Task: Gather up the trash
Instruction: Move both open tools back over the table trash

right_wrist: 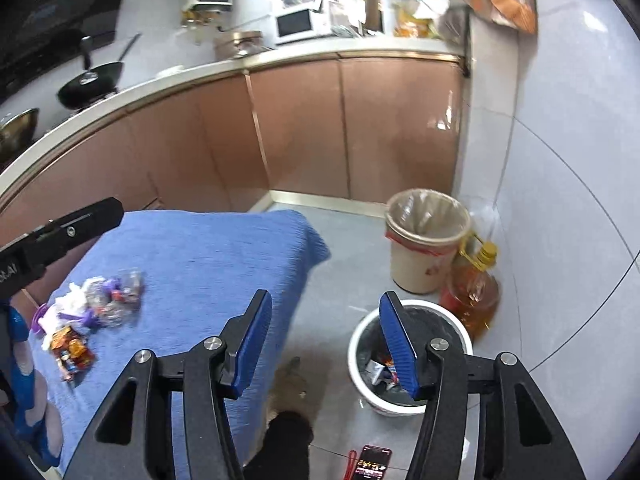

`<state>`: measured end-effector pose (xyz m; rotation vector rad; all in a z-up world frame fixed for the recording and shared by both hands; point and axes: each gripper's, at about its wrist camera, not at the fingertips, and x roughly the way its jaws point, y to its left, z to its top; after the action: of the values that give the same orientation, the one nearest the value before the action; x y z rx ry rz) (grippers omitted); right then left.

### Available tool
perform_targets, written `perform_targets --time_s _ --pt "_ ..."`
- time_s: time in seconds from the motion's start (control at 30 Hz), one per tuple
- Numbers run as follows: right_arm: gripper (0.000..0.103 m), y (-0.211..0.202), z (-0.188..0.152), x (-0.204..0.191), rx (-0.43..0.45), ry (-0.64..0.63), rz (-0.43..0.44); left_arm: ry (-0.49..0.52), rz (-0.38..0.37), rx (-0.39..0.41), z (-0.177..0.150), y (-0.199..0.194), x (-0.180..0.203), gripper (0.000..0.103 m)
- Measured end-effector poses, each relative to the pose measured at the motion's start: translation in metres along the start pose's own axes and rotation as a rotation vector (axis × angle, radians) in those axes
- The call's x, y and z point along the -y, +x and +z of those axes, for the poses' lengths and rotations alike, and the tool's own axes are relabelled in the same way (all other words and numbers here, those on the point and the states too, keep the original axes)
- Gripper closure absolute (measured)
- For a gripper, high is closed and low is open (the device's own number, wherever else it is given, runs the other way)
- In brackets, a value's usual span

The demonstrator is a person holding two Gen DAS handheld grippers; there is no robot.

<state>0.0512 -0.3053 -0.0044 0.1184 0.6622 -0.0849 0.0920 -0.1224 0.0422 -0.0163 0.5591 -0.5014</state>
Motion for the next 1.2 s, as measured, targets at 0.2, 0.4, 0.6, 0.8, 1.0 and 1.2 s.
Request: perform_targets --time_s 0.2,0.4,0.6,0.8,1.0,1.2 --pt "0.047 -0.032 0.001 -0.036 0.045 -0.043 0.038 -0.003 0.060 0.053 -0.007 -0.048 -0.028 0.067" --pt "0.046 -0.068 0.000 -0.066 0.093 -0.081 0.080 -0.002 0.122 0.092 -0.009 -0.093 -0.045 0.067" --pt "0.046 -0.101 -0.005 -0.092 0.136 -0.121 0.110 0.007 0.157 0.131 -0.015 -0.135 -0.048 0.066" --pt "0.045 -0.130 -0.005 -0.108 0.182 -0.150 0.140 0.004 0.190 0.185 -0.015 -0.171 -0.050 0.049" --pt "0.044 -0.147 -0.003 -0.120 0.212 -0.168 0.170 -0.014 0.216 0.209 -0.013 -0.197 -0.069 0.042" --pt "0.044 -0.150 0.002 -0.131 0.223 -0.184 0.203 -0.058 0.260 0.195 -0.018 -0.210 -0.110 0.042"
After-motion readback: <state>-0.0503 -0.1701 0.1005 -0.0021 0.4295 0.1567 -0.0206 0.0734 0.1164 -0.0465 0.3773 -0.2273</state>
